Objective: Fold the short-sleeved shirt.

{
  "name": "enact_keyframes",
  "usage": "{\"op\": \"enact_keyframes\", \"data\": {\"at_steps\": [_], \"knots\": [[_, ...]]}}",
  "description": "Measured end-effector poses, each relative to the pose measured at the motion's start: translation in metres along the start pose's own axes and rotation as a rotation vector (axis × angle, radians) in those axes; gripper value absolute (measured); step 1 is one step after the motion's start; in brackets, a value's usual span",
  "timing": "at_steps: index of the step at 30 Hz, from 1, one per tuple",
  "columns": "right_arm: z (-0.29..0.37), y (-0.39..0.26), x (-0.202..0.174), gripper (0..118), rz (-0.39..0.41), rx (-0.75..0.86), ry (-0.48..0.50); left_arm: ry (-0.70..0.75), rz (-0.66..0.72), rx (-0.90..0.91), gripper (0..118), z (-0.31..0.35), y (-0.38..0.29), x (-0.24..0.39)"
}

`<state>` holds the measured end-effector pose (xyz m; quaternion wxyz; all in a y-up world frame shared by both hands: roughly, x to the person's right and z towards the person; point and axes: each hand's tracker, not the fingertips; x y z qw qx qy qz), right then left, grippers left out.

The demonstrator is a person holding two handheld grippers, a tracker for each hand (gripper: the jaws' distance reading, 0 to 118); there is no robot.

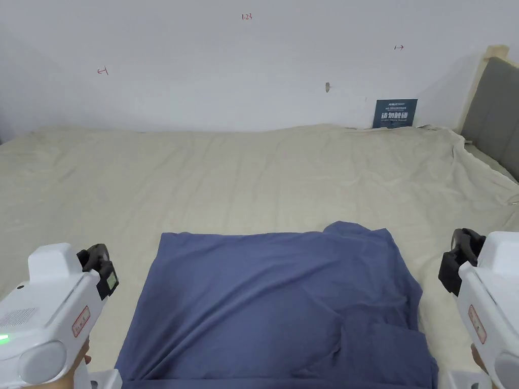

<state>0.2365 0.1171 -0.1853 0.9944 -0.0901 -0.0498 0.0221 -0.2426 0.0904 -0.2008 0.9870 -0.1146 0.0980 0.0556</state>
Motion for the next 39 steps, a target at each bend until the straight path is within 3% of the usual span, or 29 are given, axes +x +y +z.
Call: {"op": "enact_keyframes", "data": {"at_steps": [16,23,26,27,29,31,39], "knots": [[-0.001,0.004,-0.004,0,-0.042,0.031,0.036,-0.048,0.017,-0.046,0,-0.003,-0.001,-0.003],[-0.001,0.0,-0.001,0,-0.036,0.017,0.04,-0.04,0.033,-0.185,0,-0.012,-0.015,-0.019],[-0.002,-0.003,0.0,0,-0.022,0.017,0.04,-0.014,0.038,-0.352,18,-0.021,-0.03,-0.032],[-0.002,-0.004,0.0,0,-0.019,0.015,0.041,-0.007,0.042,-0.406,29,-0.024,-0.038,-0.036],[-0.003,-0.006,0.001,0,-0.015,0.009,0.044,0.012,0.07,-0.49,73,-0.03,-0.056,-0.044],[-0.004,-0.008,0.0,0,-0.012,0.001,0.043,0.01,0.091,-0.598,99,-0.037,-0.075,-0.052],[-0.006,-0.019,-0.001,0,0.006,-0.037,0.041,0.102,0.047,-0.75,99,-0.045,-0.146,-0.067]]}}
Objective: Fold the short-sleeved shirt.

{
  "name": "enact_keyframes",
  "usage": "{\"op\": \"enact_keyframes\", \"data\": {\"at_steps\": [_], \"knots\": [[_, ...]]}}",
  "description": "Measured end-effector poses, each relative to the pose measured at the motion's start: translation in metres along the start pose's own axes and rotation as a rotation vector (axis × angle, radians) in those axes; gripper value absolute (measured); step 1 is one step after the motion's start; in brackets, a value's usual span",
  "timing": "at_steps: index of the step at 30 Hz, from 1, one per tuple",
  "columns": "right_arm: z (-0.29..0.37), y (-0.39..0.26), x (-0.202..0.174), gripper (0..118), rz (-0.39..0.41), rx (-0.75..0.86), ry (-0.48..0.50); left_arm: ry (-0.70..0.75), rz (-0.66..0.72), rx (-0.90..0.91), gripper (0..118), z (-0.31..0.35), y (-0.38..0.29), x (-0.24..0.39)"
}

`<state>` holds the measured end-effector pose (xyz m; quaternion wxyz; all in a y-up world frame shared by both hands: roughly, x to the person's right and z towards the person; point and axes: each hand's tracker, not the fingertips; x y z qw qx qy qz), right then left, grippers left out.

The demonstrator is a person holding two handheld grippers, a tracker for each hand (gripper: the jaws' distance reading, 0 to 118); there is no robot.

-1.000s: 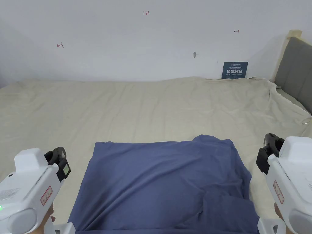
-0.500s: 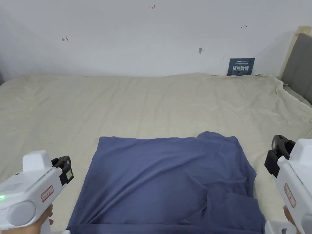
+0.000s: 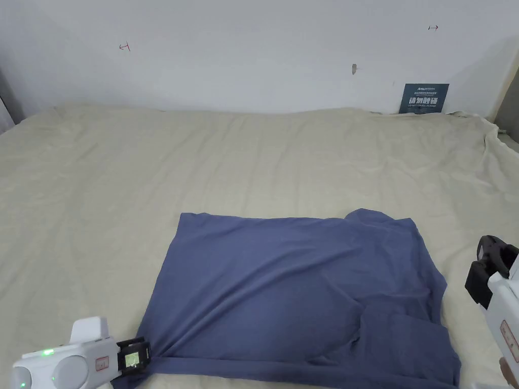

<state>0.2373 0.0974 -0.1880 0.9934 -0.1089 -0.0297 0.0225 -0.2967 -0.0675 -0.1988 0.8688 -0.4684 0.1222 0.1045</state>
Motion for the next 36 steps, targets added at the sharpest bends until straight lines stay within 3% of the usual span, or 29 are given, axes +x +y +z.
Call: {"op": "enact_keyframes", "data": {"at_steps": [3,6,8,9,11,16,18,19,20,22,24,30,36], "knots": [[0.001,-0.003,0.001,0,0.003,-0.009,-0.004,-0.003,-0.001,0.016,90,-0.009,-0.012,-0.002],[0.003,-0.005,0.0,0,0.01,-0.01,-0.014,-0.008,-0.009,-0.022,64,-0.021,-0.018,-0.002],[0.002,-0.009,0.002,0,0.001,-0.02,-0.012,-0.021,-0.019,-0.048,28,-0.03,-0.021,-0.001],[0.001,-0.01,0.003,0,-0.004,-0.028,-0.011,-0.066,-0.011,-0.069,16,-0.034,-0.023,0.0],[0.001,-0.013,0.003,0,-0.002,-0.039,-0.017,-0.045,0.019,-0.047,6,-0.03,-0.021,0.003],[-0.004,-0.026,0.011,0,-0.044,-0.09,-0.028,-0.057,-0.026,-0.02,3,-0.02,-0.017,0.004],[-0.014,-0.037,0.017,3,-0.065,-0.188,-0.028,-0.077,-0.011,0.016,3,-0.011,-0.014,0.001],[-0.019,-0.044,0.021,14,-0.073,-0.232,-0.024,-0.087,-0.001,0.033,3,-0.007,-0.012,-0.001],[-0.023,-0.052,0.023,33,-0.07,-0.285,-0.012,-0.096,0.004,0.042,3,-0.003,-0.01,-0.001],[-0.028,-0.073,0.028,81,-0.063,-0.341,0.025,-0.109,0.004,0.059,3,0.006,-0.005,-0.002],[-0.035,-0.098,0.031,87,-0.059,-0.435,0.03,-0.115,-0.002,0.071,3,0.011,-0.001,-0.001],[-0.039,-0.166,0.033,87,-0.105,-0.654,0.044,-0.124,0.008,0.093,3,0.016,0.007,0.005],[-0.038,-0.195,0.028,55,-0.123,-0.708,0.085,-0.117,-0.008,0.088,3,0.013,0.01,0.008]]}}
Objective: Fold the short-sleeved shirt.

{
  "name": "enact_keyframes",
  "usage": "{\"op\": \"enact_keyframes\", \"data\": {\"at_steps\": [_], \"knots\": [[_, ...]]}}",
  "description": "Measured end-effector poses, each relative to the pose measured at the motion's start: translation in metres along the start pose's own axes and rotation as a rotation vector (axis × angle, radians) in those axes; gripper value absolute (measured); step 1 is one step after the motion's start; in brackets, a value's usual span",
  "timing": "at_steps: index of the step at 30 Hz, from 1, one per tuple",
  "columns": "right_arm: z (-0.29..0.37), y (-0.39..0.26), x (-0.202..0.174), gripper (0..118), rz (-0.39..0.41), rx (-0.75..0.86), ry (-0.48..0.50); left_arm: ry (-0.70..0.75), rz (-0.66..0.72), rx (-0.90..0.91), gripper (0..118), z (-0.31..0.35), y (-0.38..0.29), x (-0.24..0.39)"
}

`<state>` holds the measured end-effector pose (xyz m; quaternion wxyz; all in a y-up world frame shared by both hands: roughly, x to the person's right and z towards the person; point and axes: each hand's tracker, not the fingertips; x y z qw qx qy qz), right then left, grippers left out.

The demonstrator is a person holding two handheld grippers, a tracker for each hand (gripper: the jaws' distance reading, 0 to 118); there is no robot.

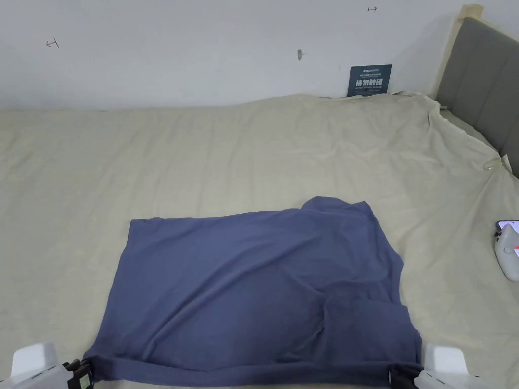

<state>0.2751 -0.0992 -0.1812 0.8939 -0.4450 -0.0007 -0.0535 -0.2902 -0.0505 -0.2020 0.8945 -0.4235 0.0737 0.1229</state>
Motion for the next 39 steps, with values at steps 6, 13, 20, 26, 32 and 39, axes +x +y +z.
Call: {"op": "enact_keyframes", "data": {"at_steps": [6,13,20,26,32,39], "knots": [[0.008,0.002,0.001,2,-0.002,0.032,0.019,0.003,0.017,0.0,3,-0.001,0.0,-0.002],[0.037,0.031,0.008,2,-0.008,0.153,0.025,-0.009,0.032,0.011,3,-0.002,0.011,-0.003],[0.043,0.084,0.017,2,-0.019,0.244,0.027,-0.013,0.012,0.049,3,-0.008,0.045,0.008],[0.018,0.122,0.021,2,-0.064,0.268,0.024,-0.011,0.005,0.071,3,-0.025,0.077,0.015],[-0.022,0.158,0.017,2,-0.091,0.242,0.004,0.018,-0.017,0.049,3,-0.065,0.111,0.03],[-0.084,0.179,0.017,2,-0.057,0.138,-0.05,0.086,-0.079,-0.056,3,-0.134,0.126,0.045]]}}
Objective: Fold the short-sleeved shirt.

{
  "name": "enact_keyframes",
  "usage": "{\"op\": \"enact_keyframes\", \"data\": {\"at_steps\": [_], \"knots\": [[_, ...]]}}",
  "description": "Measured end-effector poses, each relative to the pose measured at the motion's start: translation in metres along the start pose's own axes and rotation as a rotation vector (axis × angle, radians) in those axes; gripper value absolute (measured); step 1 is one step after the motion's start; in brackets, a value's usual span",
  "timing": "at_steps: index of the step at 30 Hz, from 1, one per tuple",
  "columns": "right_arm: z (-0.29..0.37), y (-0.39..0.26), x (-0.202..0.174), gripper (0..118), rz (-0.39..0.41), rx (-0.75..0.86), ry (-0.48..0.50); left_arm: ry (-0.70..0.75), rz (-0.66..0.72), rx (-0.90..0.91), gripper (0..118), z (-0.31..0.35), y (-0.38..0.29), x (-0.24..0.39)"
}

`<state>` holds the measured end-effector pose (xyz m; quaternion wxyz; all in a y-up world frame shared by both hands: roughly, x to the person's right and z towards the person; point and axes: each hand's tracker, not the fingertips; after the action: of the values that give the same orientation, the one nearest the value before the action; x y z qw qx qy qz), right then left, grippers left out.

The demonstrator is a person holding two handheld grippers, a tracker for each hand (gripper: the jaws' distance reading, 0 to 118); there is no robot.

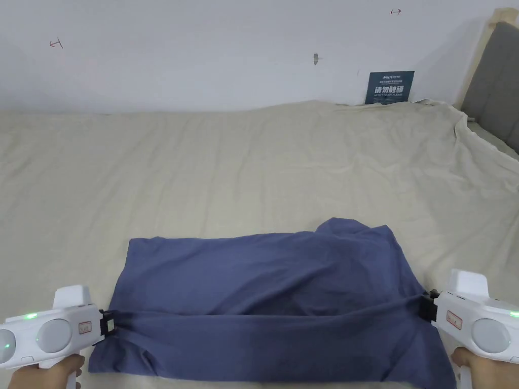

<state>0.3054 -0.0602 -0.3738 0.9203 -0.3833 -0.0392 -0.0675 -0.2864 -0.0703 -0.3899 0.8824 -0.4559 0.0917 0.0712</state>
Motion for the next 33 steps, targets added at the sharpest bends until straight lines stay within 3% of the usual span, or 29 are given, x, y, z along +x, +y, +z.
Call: {"op": "enact_keyframes", "data": {"at_steps": [11,12,14,15,16,17,18,22,29,31,32,33], "knots": [[-0.059,-0.022,0.006,2,-0.041,-0.152,-0.049,0.023,-0.004,-0.084,4,-0.03,0.007,0.005],[-0.059,-0.024,0.006,2,-0.052,-0.154,-0.051,0.021,-0.001,-0.086,6,-0.028,0.008,0.004],[-0.042,-0.019,-0.003,6,-0.07,-0.153,-0.049,0.012,0.013,-0.099,21,-0.023,0.011,0.004],[-0.037,-0.015,-0.005,21,-0.069,-0.158,-0.057,0.009,0.015,-0.103,41,-0.018,0.011,0.004],[-0.031,-0.013,-0.005,44,-0.068,-0.149,-0.065,0.007,0.017,-0.105,63,-0.012,0.012,0.004],[-0.024,-0.01,-0.003,68,-0.069,-0.114,-0.077,0.006,0.028,-0.097,80,-0.005,0.013,0.005],[-0.01,-0.006,-0.004,85,-0.073,-0.059,-0.067,0.003,0.054,-0.047,96,0.006,0.012,0.006],[0.047,0.007,-0.007,86,-0.075,0.104,0.003,-0.044,0.083,0.105,101,0.054,0.012,0.011],[0.16,0.005,-0.026,85,0.06,0.365,0.037,-0.008,-0.028,0.319,101,0.14,-0.013,0.024],[0.182,-0.003,-0.03,78,0.09,0.415,0.027,0.024,-0.064,0.376,99,0.159,-0.026,0.028],[0.193,-0.008,-0.032,70,0.106,0.435,0.02,0.03,-0.08,0.407,97,0.166,-0.033,0.029],[0.203,-0.012,-0.035,54,0.117,0.452,0.016,0.03,-0.093,0.435,91,0.174,-0.041,0.03]]}}
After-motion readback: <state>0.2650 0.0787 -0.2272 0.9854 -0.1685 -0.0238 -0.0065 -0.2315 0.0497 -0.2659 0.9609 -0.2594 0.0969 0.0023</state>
